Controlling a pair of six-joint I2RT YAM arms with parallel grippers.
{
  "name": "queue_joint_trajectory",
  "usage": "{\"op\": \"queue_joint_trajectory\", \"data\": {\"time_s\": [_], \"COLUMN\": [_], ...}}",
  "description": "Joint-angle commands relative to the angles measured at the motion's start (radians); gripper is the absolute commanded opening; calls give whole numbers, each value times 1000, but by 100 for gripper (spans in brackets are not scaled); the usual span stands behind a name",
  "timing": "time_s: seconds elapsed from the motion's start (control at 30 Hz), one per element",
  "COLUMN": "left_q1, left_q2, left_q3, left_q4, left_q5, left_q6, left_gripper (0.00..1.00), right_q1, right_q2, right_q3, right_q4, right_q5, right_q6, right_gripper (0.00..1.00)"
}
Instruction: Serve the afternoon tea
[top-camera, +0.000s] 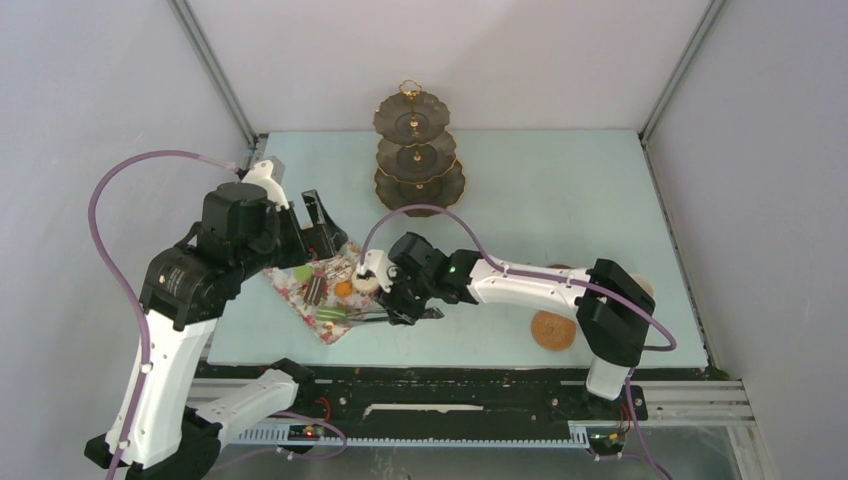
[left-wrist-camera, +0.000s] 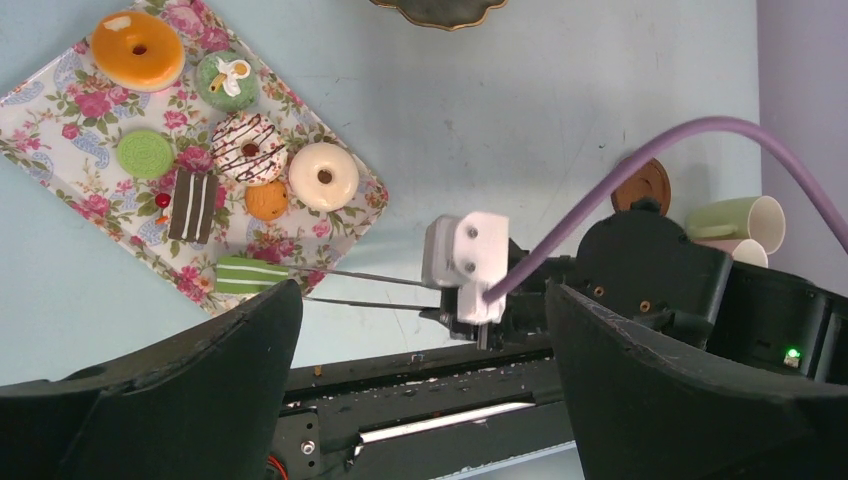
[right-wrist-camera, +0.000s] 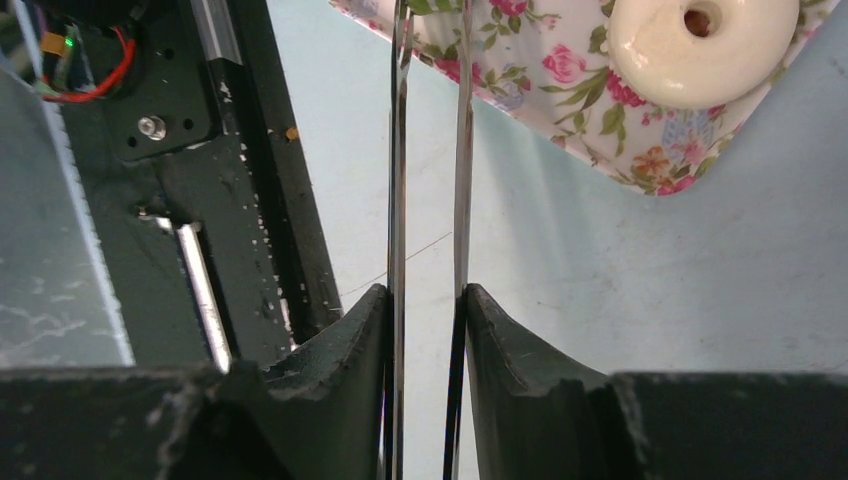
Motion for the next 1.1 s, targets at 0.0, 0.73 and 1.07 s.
{"op": "queue_joint_trajectory", "data": {"time_s": [0.0, 0.73, 1.07], "left_q1": [5, 5, 5], "left_q2": [0, -40, -28], "left_q3": [36, -25, -17], "left_q4": [9, 140, 154], "left_q5": [-3, -24, 6], "left_q6": [21, -74, -74], "left_gripper": [99, 98, 98], "right_q1": [-56, -603, -853], "right_q2": [-81, -433, -401], "right_q3": [24, -436, -483], "right_q4": [41, 266, 311], "right_q5": [-140, -638, -696], "right_q6": [137, 770, 872], "right_gripper": [20, 21, 22]}}
